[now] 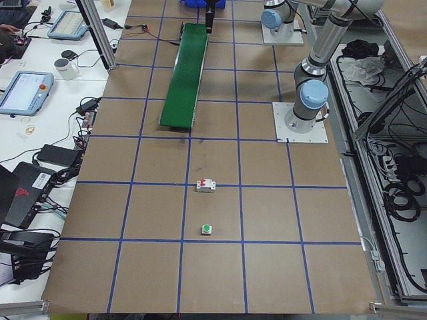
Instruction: Move capacitor from left to right
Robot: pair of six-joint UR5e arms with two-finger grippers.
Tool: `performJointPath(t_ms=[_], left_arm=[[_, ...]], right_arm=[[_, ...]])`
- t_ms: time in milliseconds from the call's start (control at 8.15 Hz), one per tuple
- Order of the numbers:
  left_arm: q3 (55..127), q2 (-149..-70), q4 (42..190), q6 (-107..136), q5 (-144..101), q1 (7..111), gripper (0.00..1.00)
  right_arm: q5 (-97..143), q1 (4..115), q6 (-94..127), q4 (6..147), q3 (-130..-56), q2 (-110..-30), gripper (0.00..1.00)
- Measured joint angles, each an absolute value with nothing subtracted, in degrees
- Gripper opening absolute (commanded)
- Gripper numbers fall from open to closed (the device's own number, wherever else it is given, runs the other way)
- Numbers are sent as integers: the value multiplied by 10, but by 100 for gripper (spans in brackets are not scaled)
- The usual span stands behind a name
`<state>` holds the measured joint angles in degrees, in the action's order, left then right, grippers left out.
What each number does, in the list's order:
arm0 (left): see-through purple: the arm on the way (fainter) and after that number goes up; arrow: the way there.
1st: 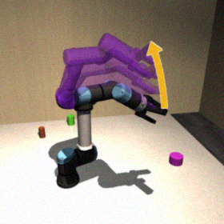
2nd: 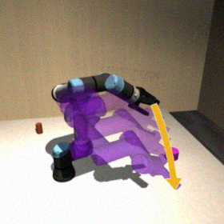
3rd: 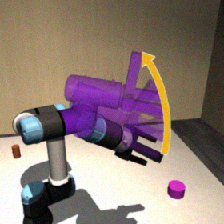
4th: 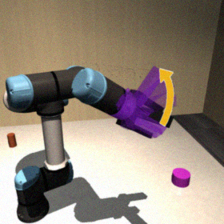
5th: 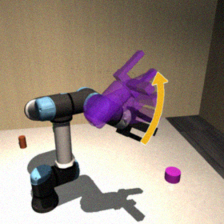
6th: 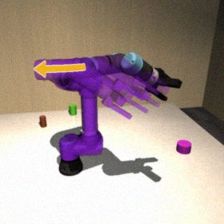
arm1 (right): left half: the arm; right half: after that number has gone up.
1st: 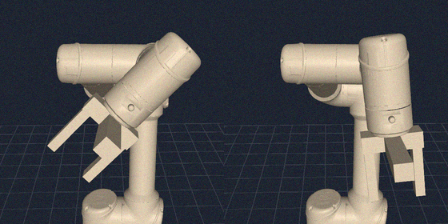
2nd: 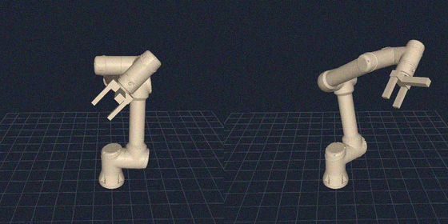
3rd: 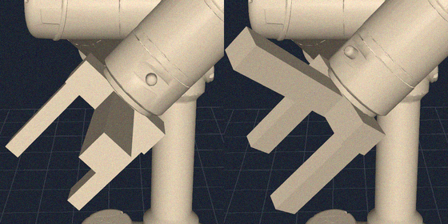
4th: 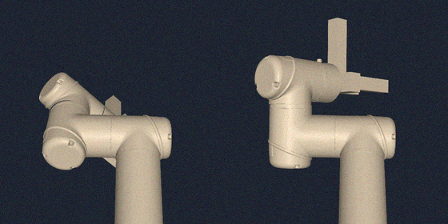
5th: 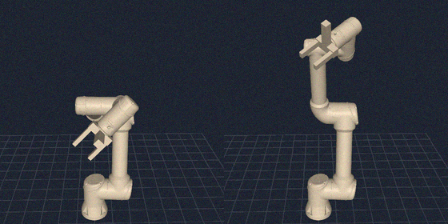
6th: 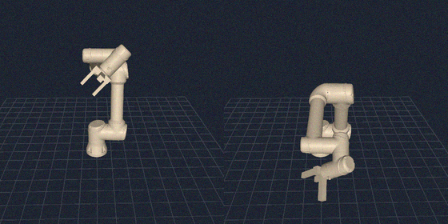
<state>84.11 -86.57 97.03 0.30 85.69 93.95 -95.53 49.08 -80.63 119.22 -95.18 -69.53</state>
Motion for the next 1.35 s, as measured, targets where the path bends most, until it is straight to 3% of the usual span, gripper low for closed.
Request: performJointPath(t_ms=[245,613,1104,1350], left_arm=[[841,-866,970,3,857,940,100],[841,-866,970,3,857,940,100],[841,-865,970,3,857,940,100],[844,-864,971,3,857,940,100]], right_arm=[[-927,486,-799,1177,-952,-695,100],[-912,527,-754,1073,-948,-784,100],[-918,686,-462,905,-946,-930,100],[-913,798,-281,849,-923,-961,100]])
